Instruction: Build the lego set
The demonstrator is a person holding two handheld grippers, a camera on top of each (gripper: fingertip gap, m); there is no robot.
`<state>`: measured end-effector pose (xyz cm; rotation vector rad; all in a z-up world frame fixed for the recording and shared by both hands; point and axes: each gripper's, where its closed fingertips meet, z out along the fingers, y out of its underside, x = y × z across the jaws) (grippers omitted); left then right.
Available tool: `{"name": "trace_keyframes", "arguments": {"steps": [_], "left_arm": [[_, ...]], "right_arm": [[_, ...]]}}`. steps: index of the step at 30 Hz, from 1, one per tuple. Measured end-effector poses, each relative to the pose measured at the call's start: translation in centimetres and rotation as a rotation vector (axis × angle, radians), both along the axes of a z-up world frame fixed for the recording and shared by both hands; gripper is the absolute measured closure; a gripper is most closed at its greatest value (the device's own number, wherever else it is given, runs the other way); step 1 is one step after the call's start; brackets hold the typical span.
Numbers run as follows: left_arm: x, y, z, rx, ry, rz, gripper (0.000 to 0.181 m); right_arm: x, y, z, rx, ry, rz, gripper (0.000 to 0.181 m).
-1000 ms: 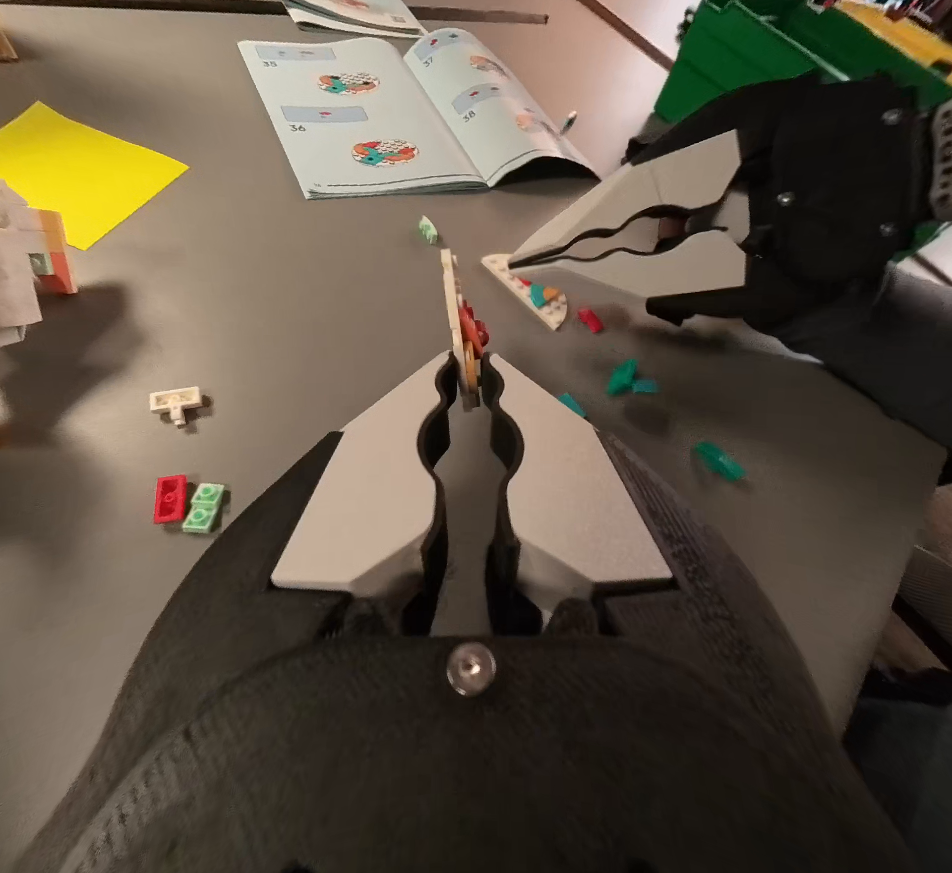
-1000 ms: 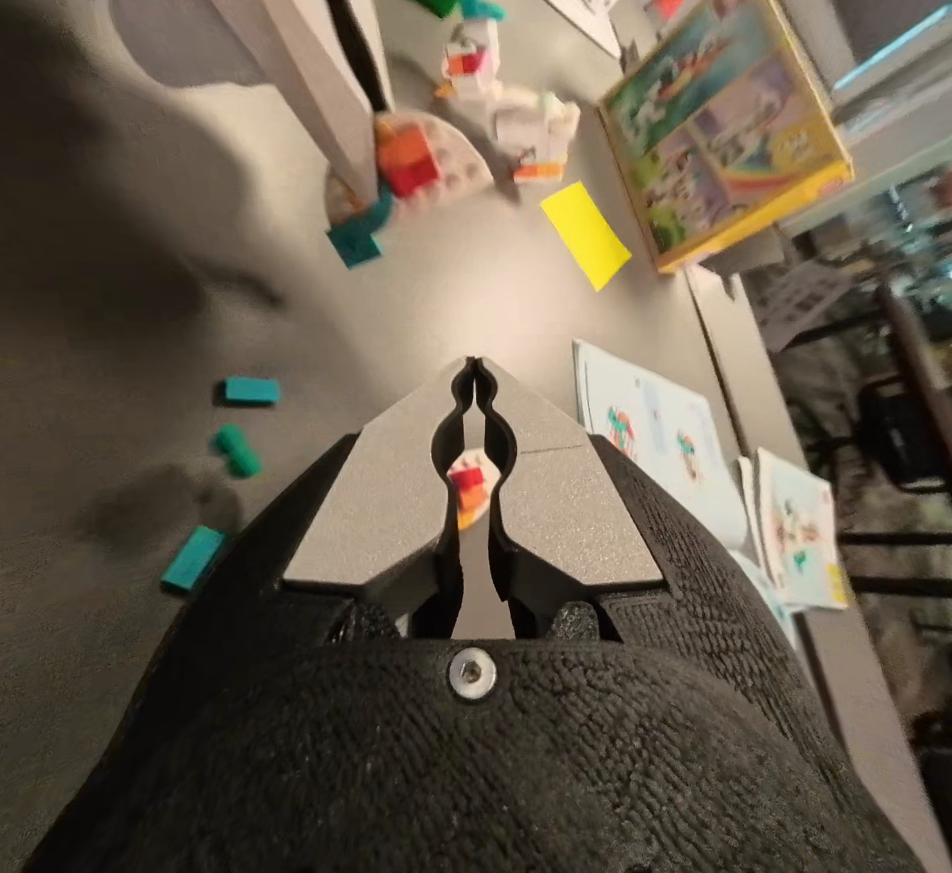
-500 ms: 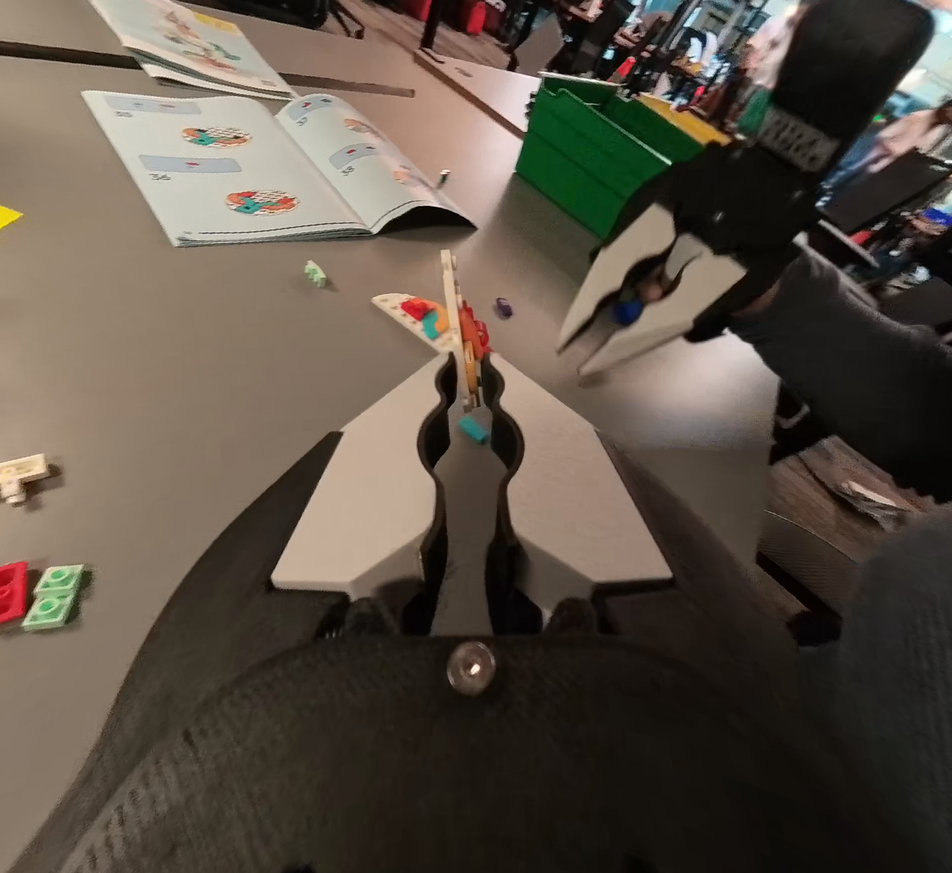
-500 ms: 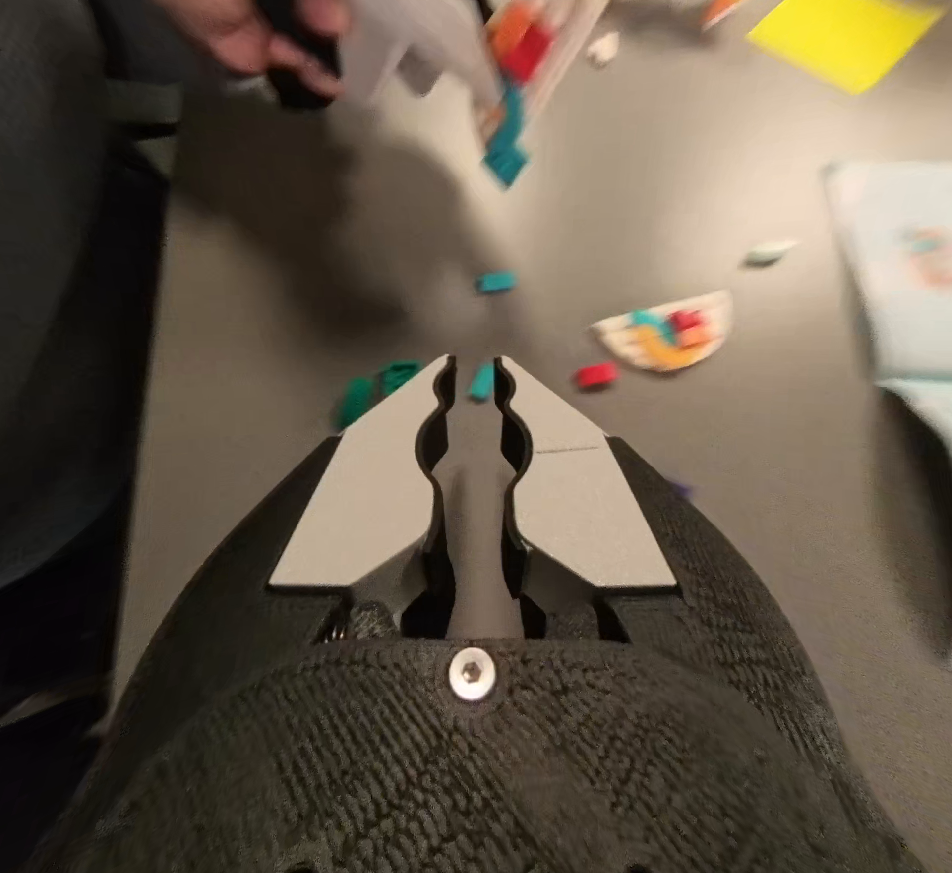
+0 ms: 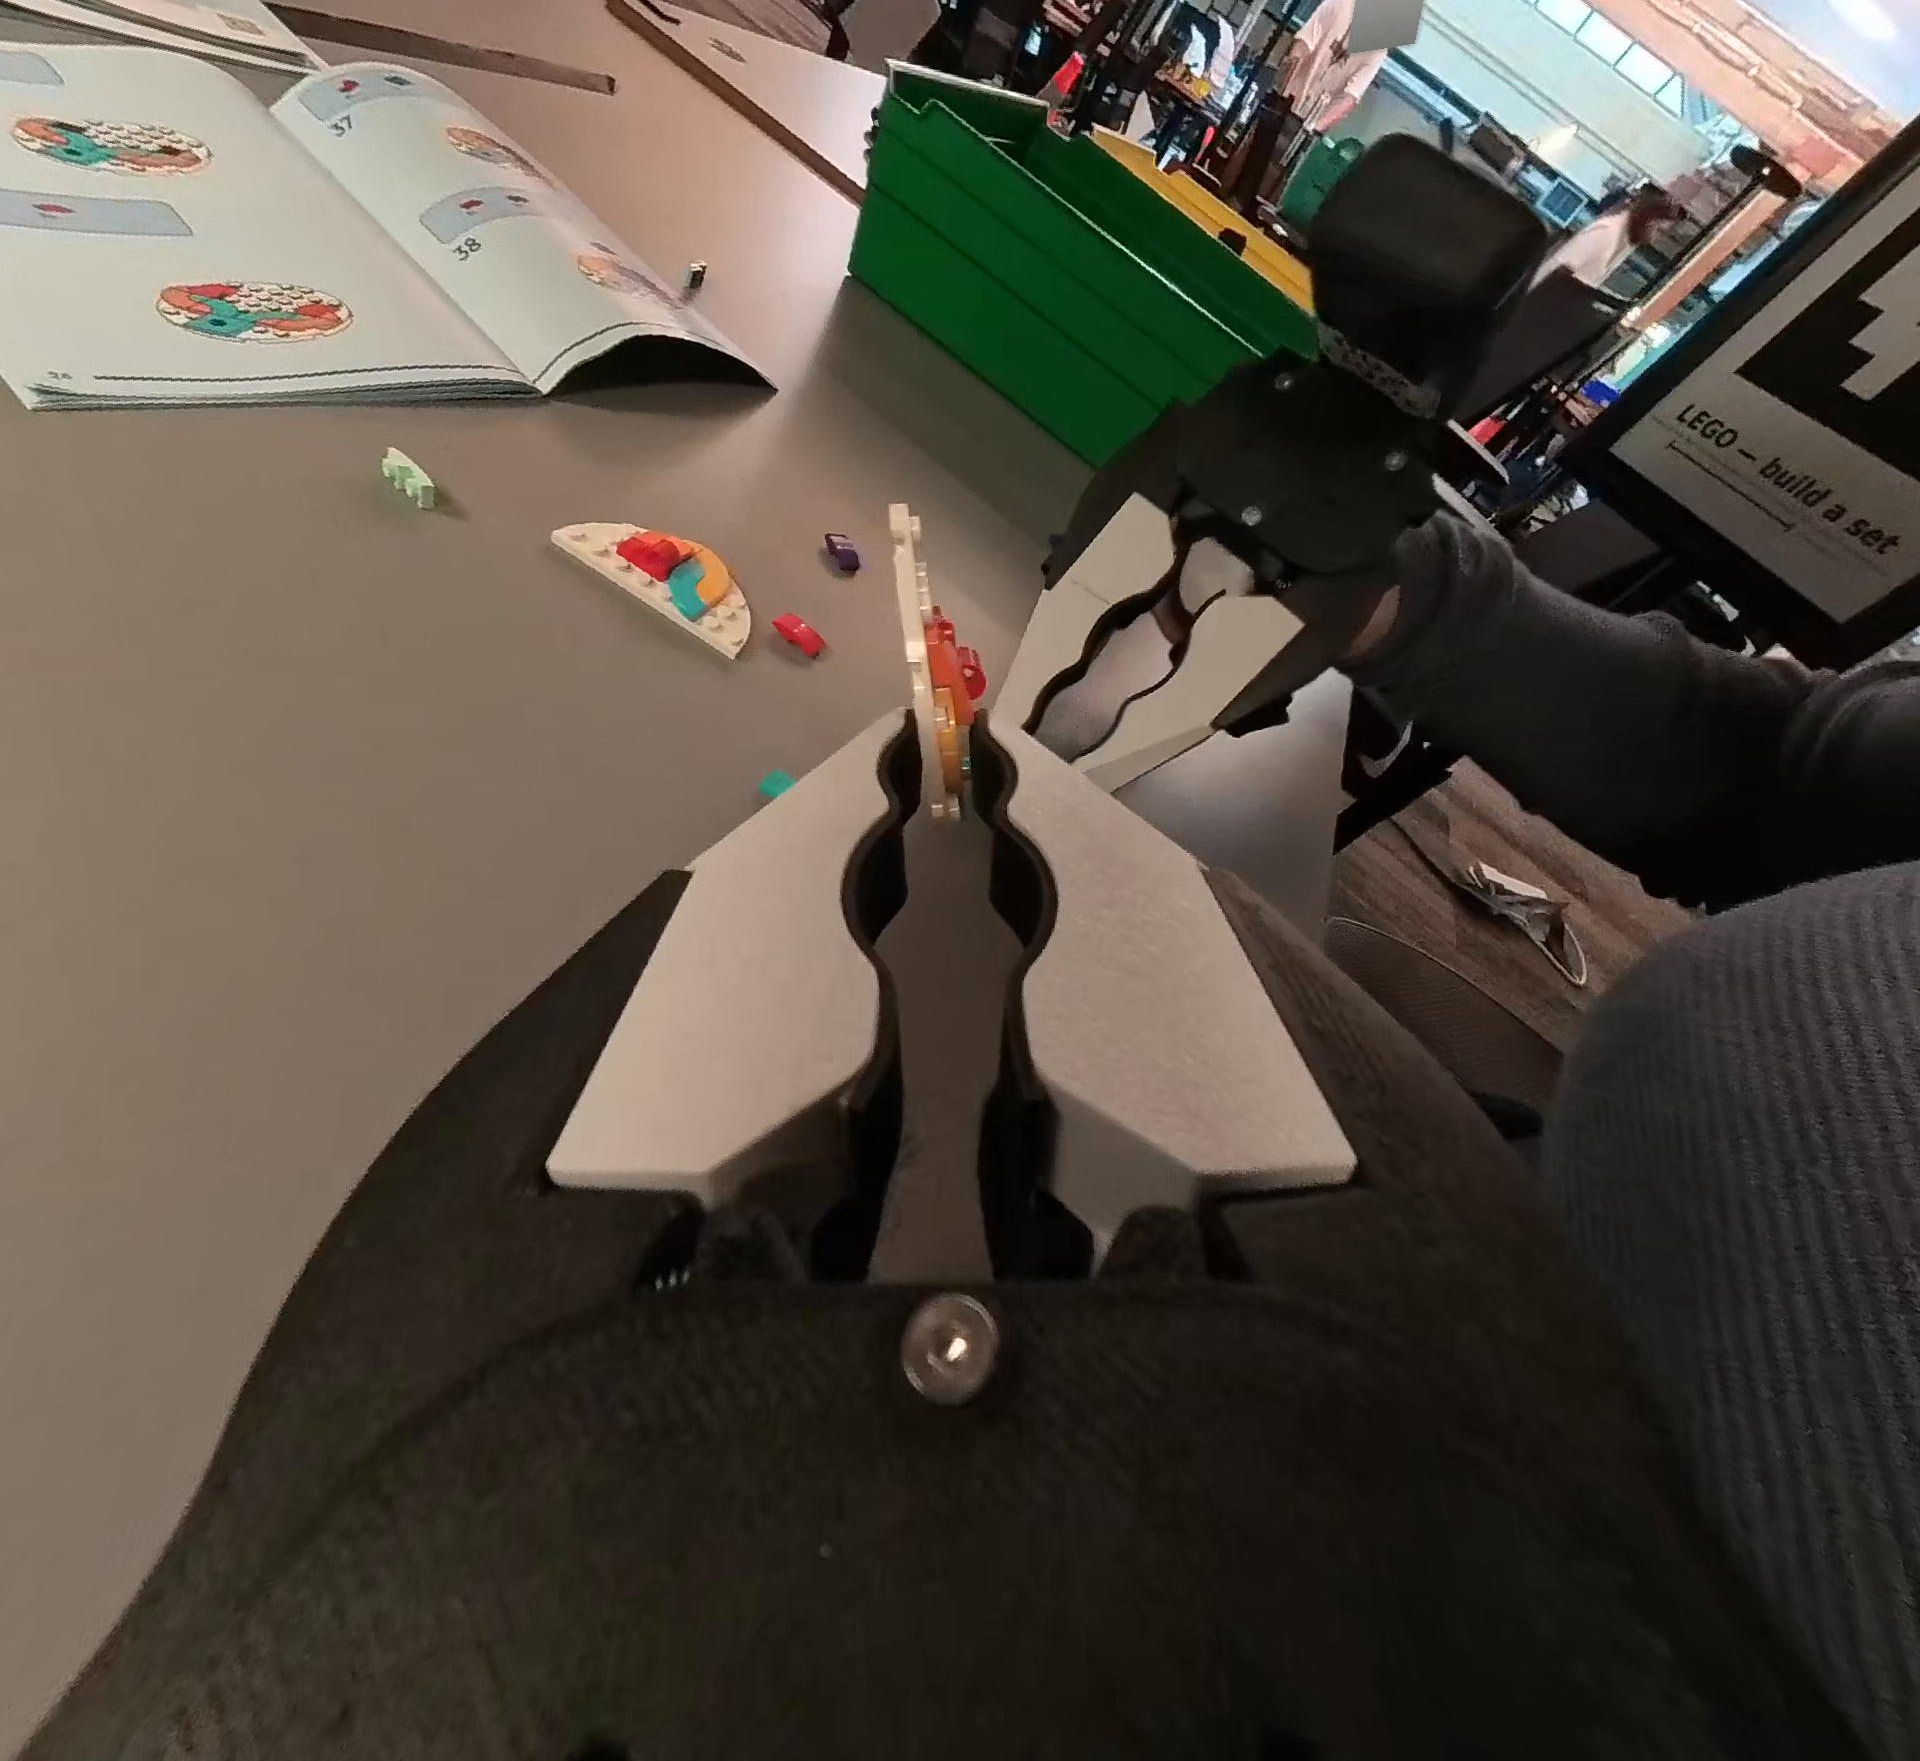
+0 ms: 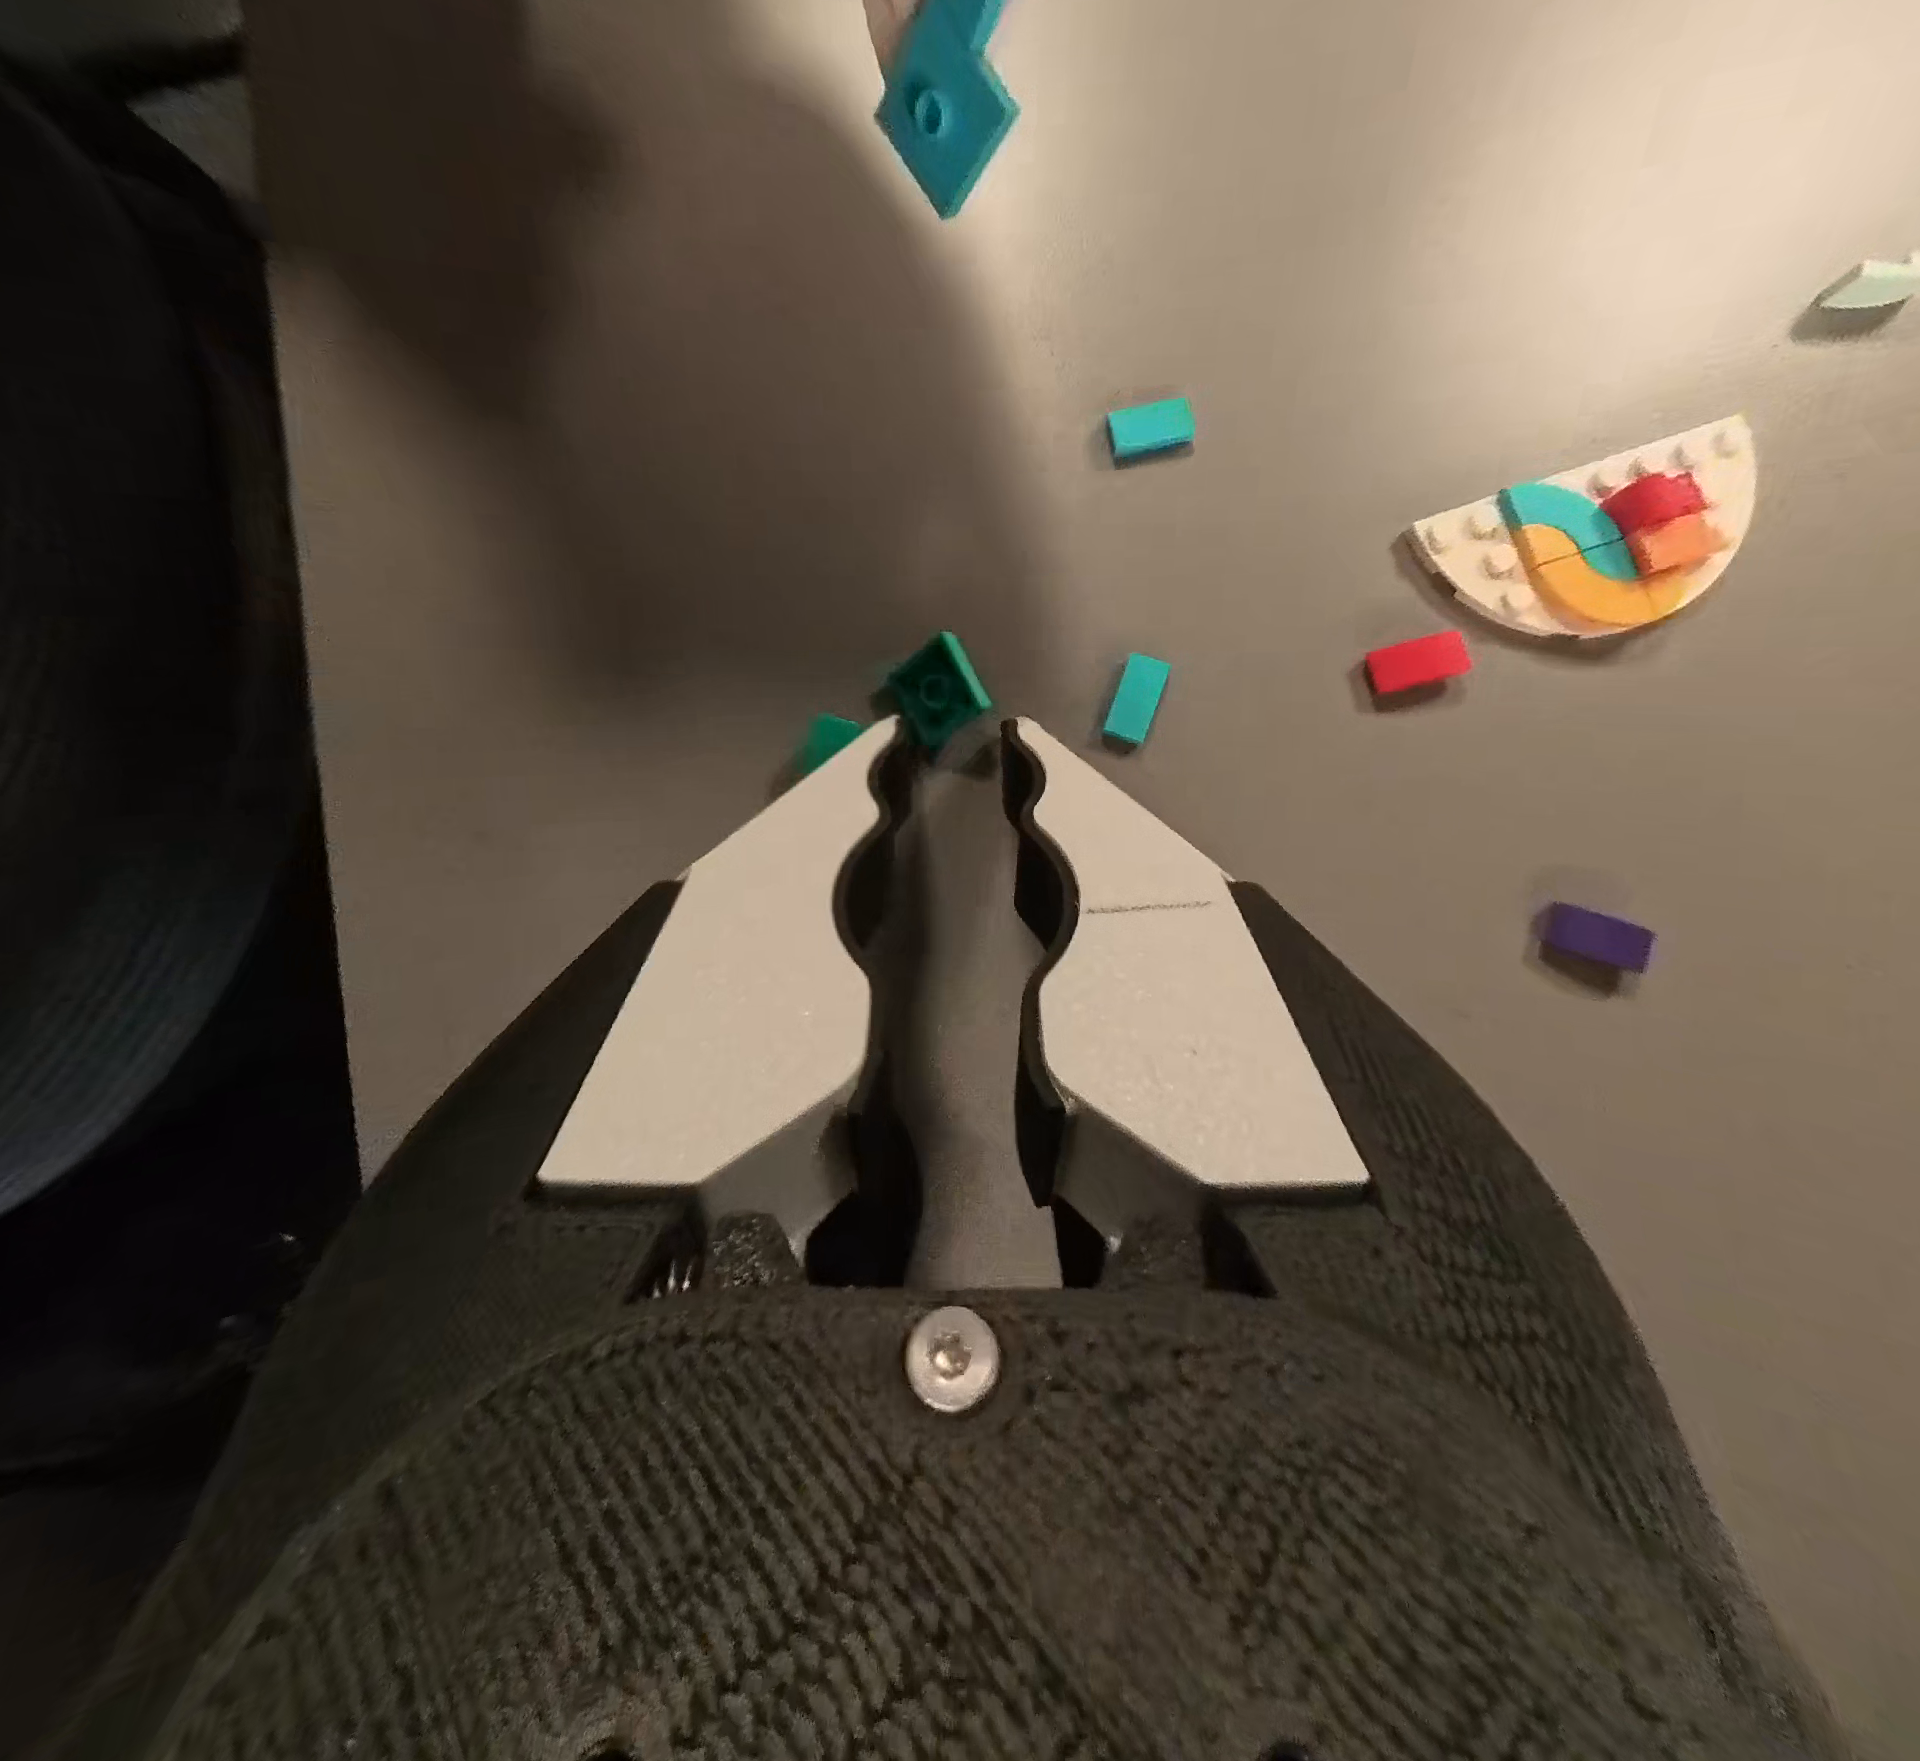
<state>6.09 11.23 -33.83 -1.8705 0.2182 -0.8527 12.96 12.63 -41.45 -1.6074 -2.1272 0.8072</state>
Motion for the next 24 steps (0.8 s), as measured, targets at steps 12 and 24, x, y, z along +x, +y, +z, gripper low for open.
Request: {"name": "trace_keyframes", "arguments": {"steps": [12,24], "left_arm": [[0.9,-0.3,-0.5,-0.011,0.001,-0.044,0.173],[1.0,-0.6,-1.1,-0.026,-0.017,-0.065,0.173]], "right_arm": [[-0.9,-0.1,0.2,-0.131,-0.015,-0.099,0.167],[-1.6,-0.1,0.1,0.058,-0.047,-0.079,0.17]]}}
